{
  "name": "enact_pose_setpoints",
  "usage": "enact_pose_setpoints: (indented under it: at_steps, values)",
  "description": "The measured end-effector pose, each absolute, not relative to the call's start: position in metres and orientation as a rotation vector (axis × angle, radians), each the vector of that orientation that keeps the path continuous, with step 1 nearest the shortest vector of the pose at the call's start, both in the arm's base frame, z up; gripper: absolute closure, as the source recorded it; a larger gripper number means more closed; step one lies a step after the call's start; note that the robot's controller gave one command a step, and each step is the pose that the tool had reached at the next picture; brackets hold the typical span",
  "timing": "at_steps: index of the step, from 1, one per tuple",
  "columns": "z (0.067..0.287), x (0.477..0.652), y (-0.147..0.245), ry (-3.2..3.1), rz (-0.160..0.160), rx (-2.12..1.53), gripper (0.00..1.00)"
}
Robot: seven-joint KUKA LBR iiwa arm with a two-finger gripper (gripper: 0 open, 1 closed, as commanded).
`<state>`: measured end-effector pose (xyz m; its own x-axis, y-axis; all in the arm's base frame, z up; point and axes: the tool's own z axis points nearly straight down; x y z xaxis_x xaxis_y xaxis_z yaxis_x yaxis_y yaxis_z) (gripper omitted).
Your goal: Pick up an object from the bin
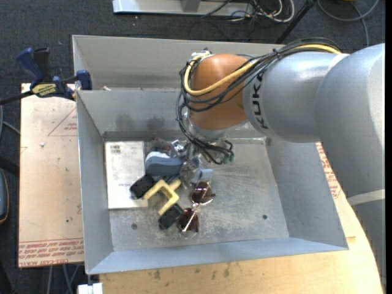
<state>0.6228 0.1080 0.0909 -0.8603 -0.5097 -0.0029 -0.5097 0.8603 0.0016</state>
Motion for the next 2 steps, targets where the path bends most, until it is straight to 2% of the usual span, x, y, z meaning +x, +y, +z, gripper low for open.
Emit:
enact_pose_setpoints:
  at_steps: [2]
  values:
    - [0.116, 0.623, 0.108, 3.026, 0.002, -0.83, 1.0]
